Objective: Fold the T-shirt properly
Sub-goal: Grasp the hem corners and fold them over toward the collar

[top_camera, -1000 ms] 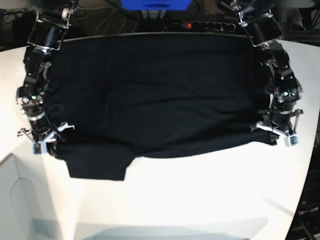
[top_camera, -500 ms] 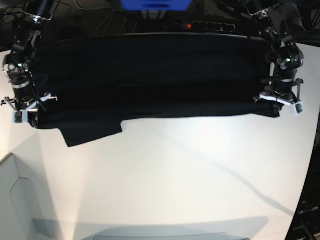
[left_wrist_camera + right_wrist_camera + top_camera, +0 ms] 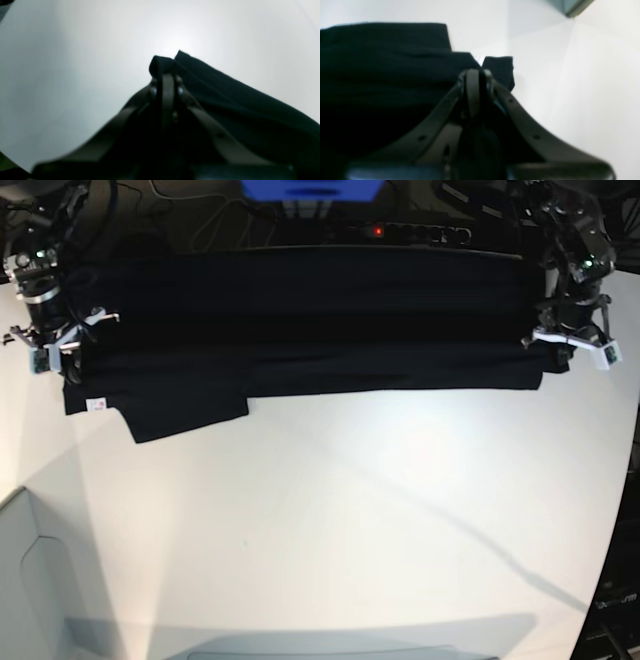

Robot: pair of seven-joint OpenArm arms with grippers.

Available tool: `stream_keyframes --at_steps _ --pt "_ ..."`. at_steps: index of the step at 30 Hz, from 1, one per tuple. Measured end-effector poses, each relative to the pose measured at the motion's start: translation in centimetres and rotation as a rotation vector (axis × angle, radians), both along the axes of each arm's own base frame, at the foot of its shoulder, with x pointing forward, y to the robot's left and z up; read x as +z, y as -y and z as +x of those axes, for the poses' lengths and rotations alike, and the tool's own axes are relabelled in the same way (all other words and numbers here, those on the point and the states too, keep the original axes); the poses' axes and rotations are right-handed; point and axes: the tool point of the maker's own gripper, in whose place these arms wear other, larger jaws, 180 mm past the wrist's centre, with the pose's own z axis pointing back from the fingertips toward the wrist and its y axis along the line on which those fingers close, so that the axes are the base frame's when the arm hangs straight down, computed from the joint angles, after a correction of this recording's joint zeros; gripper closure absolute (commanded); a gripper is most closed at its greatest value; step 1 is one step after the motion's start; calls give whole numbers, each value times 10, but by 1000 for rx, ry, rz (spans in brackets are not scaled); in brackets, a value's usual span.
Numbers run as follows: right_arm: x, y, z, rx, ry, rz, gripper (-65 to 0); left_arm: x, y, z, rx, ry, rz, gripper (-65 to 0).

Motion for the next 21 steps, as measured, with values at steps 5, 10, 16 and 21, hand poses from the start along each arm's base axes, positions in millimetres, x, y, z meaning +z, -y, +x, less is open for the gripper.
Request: stream_keyframes --at_steps 5,10,16,21 --pt "-9 -1 -11 -4 -31 9 0 -10 0 -17 2 -47 0 0" --pt "-35 5 -22 -36 -95 49 0 -16 -2 -20 9 -59 -9 0" --pt "-44 8 -10 -56 -87 81 0 -26 -1 -25 19 -83 -29 0" --pt "-50 5 -11 -47 -112 85 -39 -41 -2 -33 38 -116 -58 -1"
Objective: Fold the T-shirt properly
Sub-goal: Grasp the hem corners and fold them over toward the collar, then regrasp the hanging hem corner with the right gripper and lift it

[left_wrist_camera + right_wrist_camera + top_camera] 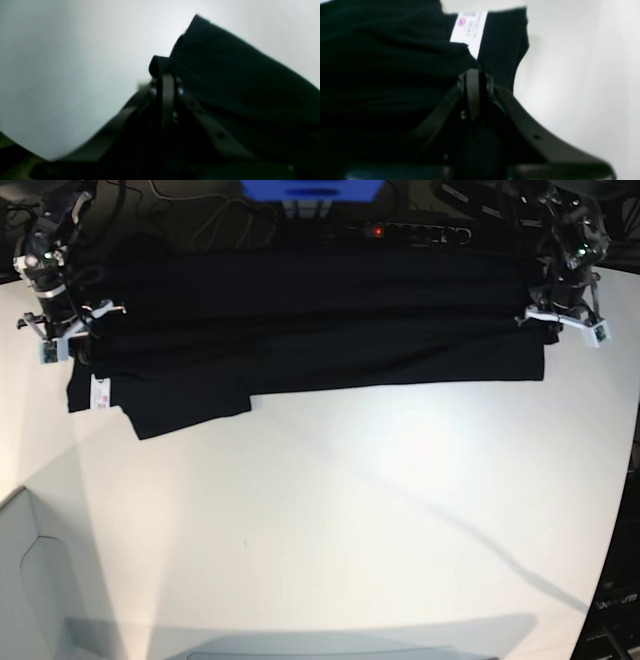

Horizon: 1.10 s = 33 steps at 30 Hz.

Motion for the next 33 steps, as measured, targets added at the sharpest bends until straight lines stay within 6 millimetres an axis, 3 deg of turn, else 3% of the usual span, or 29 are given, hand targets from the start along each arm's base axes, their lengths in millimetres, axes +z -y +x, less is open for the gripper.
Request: stream_keyframes --at_steps 5,9,13,18,21,23,28,33 --pt "-1 -7 3 25 -2 4 -250 -6 9 7 -40 -18 -3 -50" --pt "3 -4 4 21 3 -9 -352 0 18 19 -80 6 0 -206" --pt "38 15 9 -20 86 -77 -364 0 18 16 -81 -3 4 -364" --pt "61 3 23 21 153 -94 -365 6 7 9 -50 2 19 -402" --pt "55 -24 43 92 142 -62 -365 10 -9 3 -10 5 42 -403" --pt "45 -36 60 114 103 -29 -365 8 -8 4 -9 2 37 -403" --pt "27 -44 99 112 49 38 -365 9 -5 10 -12 20 28 -403" --pt "-4 -50 114 109 -32 100 -365 7 -5 7 -11 6 28 -402"
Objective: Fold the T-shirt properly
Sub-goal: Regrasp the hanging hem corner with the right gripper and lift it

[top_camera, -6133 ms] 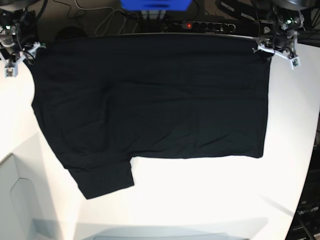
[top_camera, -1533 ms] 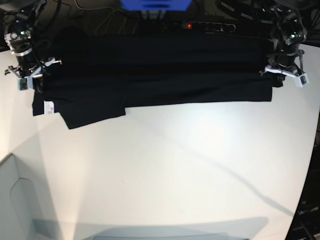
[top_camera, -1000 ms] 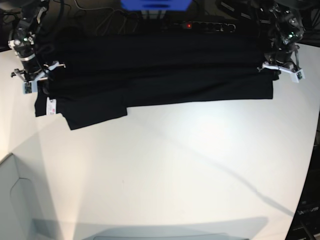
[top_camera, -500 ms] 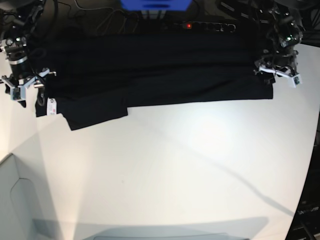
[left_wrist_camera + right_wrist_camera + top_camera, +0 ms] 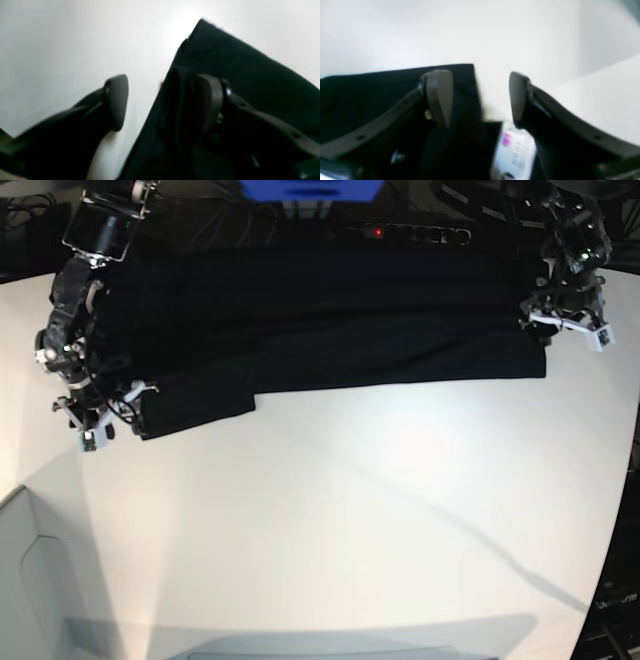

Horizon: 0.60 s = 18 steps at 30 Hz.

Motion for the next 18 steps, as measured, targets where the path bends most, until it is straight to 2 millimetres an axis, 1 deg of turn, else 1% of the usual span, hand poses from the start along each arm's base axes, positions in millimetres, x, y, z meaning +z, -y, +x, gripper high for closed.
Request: stream_keyframes --at_steps 2,4,5,8,10,11,12,13,14,17,18 --pt "-8 -3 3 1 -11 22 -365 0 0 0 0 2 -2 -402" --pt "-22 -10 3 19 -52 37 -364 0 0 -1 0 -2 -2 -402" --pt "-25 -13 5 19 -49 52 -364 -1 0 -1 1 -2 -3 -402" --pt "-26 -15 12 17 -52 71 -362 -1 0 -2 1 -4 -2 -401" --pt "-27 -15 13 13 -48 75 -359 -1 0 -2 1 -4 -2 -401" --pt "-27 -15 13 13 -49 75 -345 -1 0 -2 1 -4 -3 -401" --pt "-27 -15 13 13 -48 75 -320 -1 0 -2 1 -4 -3 -400" --pt "-27 -15 13 13 -47 76 -277 -1 0 -2 1 -4 -2 -400" --pt "-27 -15 13 13 -47 75 -216 -1 0 -2 1 -4 -2 -400" --pt "-28 -24 9 47 -61 61 0 -1 0 -2 1 -4 -2 -400" --pt "-26 -26 7 52 -57 57 0 -1 0 -2 1 -3 -3 -400"
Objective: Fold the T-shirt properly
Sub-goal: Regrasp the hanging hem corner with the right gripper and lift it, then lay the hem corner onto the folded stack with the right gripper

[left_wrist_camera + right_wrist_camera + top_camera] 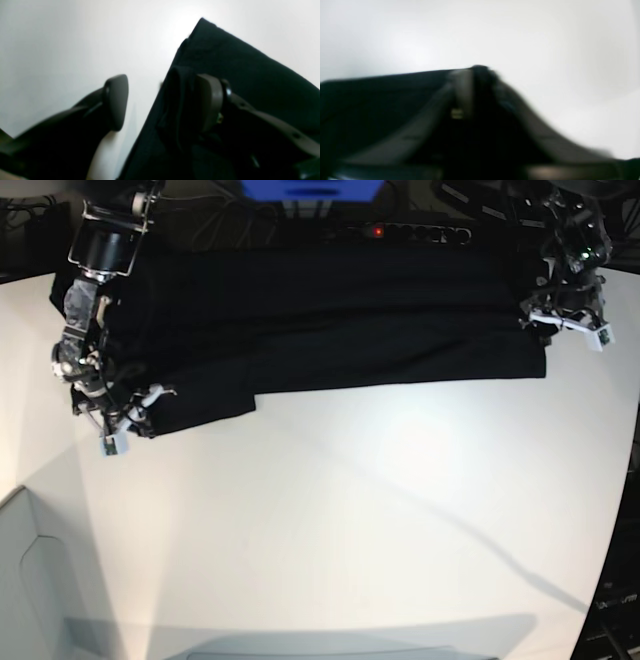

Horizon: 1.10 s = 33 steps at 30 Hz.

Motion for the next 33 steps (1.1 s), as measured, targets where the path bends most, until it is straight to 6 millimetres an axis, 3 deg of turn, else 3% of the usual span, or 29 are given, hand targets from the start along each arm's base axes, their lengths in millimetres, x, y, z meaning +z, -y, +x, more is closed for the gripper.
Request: stream_keyframes --at_steps 3,8,10,16,22,28,33 --pt "15 1 -10 20 22 -60 0 0 0 0 0 -1 0 -400" --pt "77 -9 -15 60 192 -132 0 0 0 0 0 -1 -1 -402" --pt "97 -13 -26 72 247 -152 0 0 0 0 0 -1 -2 -403" --pt "116 1 -73 0 256 -206 0 0 0 0 0 -2 -1 -403" --pt "81 15 -128 -104 106 -187 0 0 0 0 -3 -1 0 -403" --pt "60 -1 -166 -27 9 -161 0 1 -1 1 -5 -1 5 -403" --pt "54 12 -187 -67 -39 -177 0 1 -2 0 -6 -6 10 -403"
